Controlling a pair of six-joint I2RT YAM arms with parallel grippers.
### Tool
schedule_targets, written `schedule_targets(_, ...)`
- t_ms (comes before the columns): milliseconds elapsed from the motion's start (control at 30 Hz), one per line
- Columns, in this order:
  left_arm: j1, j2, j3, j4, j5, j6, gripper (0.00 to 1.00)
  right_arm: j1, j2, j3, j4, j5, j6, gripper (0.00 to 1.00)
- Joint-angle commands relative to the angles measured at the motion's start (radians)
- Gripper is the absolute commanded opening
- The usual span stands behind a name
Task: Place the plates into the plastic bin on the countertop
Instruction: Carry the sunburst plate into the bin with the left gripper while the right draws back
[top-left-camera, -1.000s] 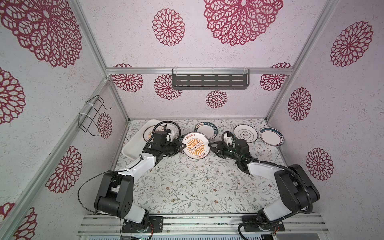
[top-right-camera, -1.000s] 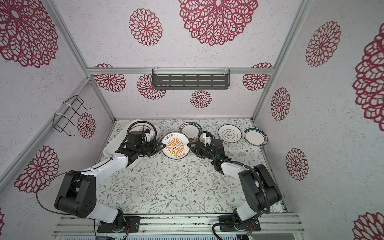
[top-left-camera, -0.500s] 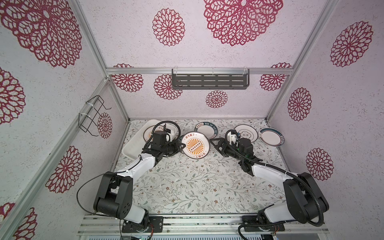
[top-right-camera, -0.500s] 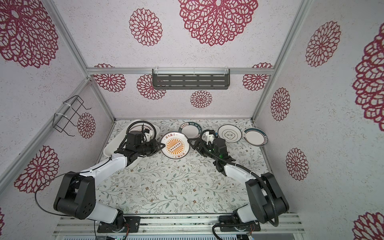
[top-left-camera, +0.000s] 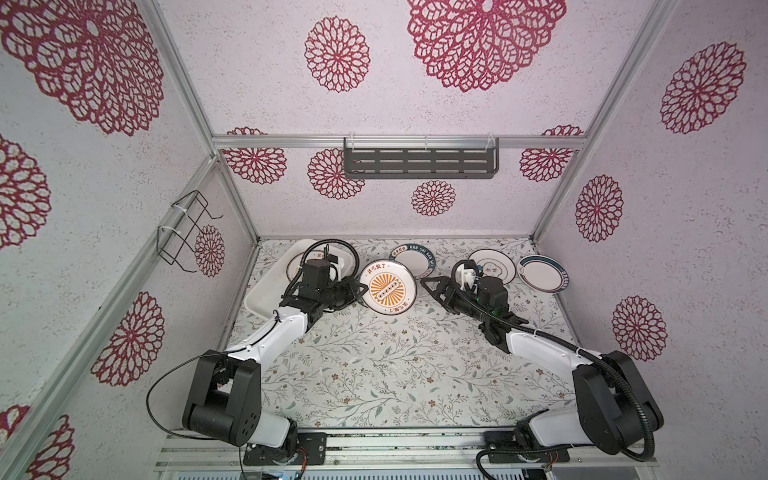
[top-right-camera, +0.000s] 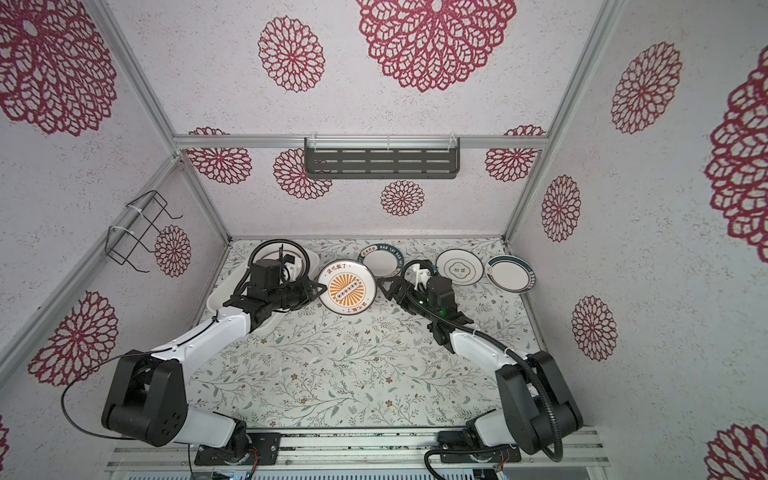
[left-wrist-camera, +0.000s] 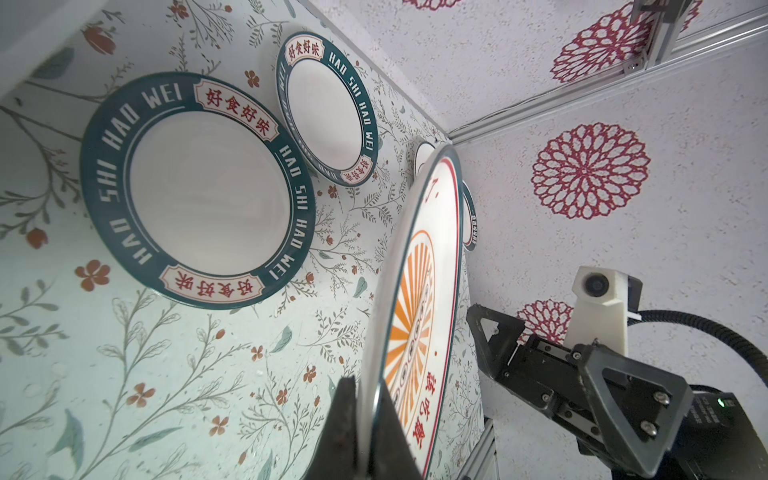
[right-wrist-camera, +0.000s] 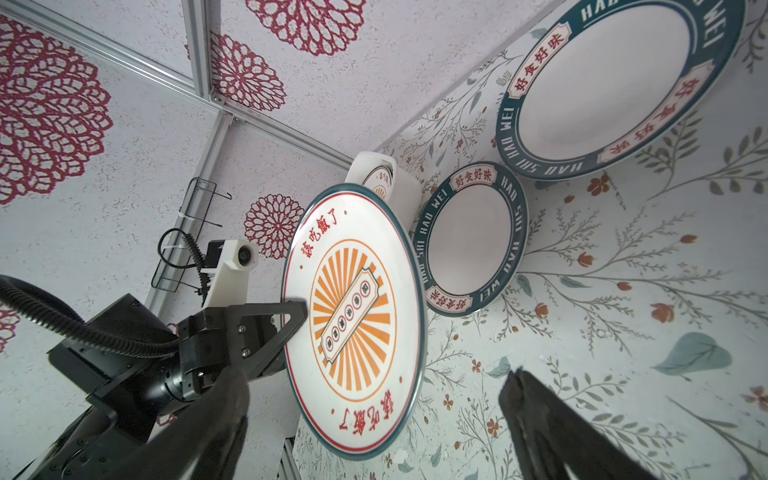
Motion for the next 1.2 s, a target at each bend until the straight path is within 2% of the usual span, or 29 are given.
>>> schedule_targets(0, 0.033, -0.037, 0.042, 0.005, -0.005, 0.029, 0.05, 0.004, -0.043, 0.01, -0.003, 0.018, -0.042, 0.99)
schedule_targets(167, 0.096, -0.05, 0.059, -0.033, -0.028, 0.037, 0.05, 0.005, -0.049, 0.015, -0.019, 0.022, -0.056, 0.99)
schedule_targets(333, 0.198, -0.048, 0.072, -0.058, -0.043, 0.033, 0.05, 0.019, -0.025, 0.03, -0.007, 0.014, -0.057, 0.99)
schedule_targets(467, 0.272, -0.052, 0.072, -0.084, -0.1, 0.056, 0.05, 0.043, 0.003, 0.057, -0.01, -0.007, -0.068, 0.99)
schedule_targets(633, 0.375, -0.041, 0.043, -0.028, -0.143, 0.016, 0.05, 0.086, 0.036, 0.104, -0.046, -0.045, -0.099, 0.99)
schedule_targets(800, 0.449, 0.008, 0.045, -0.005, -0.181, 0.031, 0.05, 0.136, 0.067, 0.147, -0.07, -0.044, -0.124, 0.99)
schedule_targets(1167, 0.482, 0.235, 0.145, 0.058, -0.224, -0.048, 0.04, 0.179, 0.075, 0.165, -0.09, -0.02, -0.128, 0.99)
